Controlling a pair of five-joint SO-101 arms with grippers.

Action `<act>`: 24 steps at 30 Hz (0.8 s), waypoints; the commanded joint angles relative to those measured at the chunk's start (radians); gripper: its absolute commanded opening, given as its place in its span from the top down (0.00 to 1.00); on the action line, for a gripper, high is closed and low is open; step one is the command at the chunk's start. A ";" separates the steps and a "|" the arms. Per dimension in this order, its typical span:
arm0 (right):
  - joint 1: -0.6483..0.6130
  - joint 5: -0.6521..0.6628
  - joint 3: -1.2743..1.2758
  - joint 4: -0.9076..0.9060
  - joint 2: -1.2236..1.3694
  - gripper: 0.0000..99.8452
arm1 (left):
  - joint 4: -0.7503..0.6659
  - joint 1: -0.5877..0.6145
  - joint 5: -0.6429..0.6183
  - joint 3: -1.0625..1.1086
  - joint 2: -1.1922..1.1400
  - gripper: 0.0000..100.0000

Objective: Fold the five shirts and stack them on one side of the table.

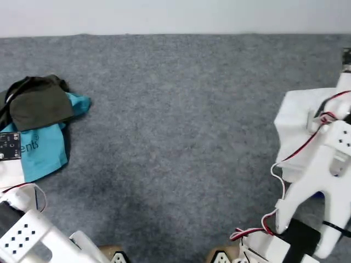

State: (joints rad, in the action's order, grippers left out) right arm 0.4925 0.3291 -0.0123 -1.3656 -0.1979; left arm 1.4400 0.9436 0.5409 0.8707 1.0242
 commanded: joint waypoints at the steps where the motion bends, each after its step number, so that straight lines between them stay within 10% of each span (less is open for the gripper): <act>1: 0.038 0.023 -0.041 0.038 -0.007 0.99 | -0.021 0.000 0.012 -0.031 0.017 0.98; 12: 0.131 0.124 -0.046 0.193 0.252 0.98 | -0.021 0.000 0.012 -0.028 0.017 0.98; 19: 0.236 0.229 -0.046 0.302 0.346 0.69 | -0.017 0.000 0.012 -0.028 0.017 0.98; 24: 0.280 0.250 -0.092 0.278 0.344 0.67 | -0.015 0.000 0.012 -0.028 0.017 0.98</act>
State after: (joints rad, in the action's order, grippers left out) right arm 0.7488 0.5685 -0.0123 -1.0771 0.1565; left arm 1.4400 0.9436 0.5424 0.8707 1.0242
